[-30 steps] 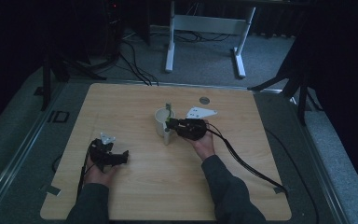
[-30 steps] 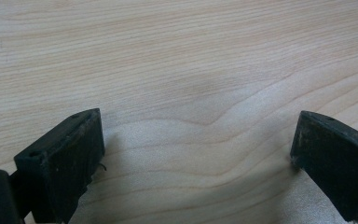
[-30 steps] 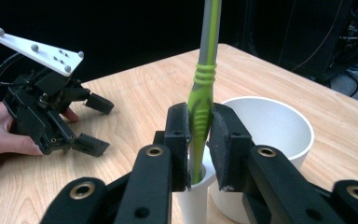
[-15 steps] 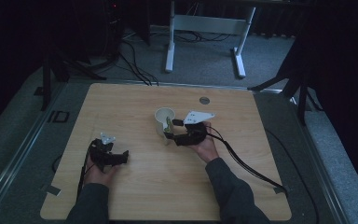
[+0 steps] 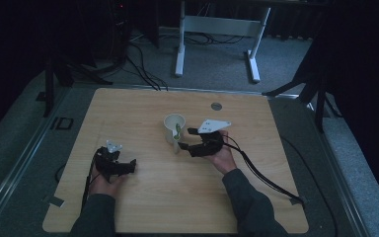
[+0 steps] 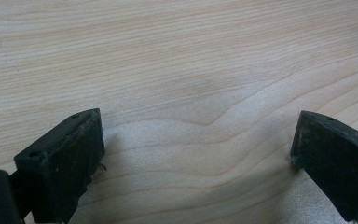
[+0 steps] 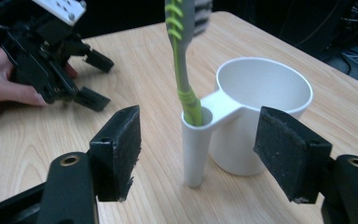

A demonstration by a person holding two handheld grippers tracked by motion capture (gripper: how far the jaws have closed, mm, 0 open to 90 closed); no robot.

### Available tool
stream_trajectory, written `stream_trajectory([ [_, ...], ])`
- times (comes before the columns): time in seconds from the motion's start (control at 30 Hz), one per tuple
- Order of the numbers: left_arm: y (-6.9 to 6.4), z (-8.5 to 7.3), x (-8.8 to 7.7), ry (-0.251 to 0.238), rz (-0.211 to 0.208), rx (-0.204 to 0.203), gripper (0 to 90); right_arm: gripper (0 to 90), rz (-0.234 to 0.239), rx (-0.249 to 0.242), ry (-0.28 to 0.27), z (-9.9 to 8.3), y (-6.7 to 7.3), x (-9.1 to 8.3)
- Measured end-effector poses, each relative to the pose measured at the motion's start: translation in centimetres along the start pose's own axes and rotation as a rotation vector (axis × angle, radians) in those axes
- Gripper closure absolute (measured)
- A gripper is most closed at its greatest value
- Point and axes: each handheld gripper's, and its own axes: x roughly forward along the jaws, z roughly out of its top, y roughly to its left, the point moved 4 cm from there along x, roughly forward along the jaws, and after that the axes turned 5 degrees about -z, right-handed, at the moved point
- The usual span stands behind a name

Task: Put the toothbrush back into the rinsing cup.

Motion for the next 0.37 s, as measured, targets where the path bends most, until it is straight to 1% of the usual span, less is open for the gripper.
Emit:
stream_trajectory([
  [0.07,0.0,0.0,0.0,0.000,0.001,0.000,3.5,30.7,0.003,0.002,-0.003,0.0,0.0,-0.1],
  [0.37,0.0,0.0,0.0,0.001,0.001,0.000,3.5,30.3,0.006,0.023,0.036,-1.0,0.0,-0.4],
])
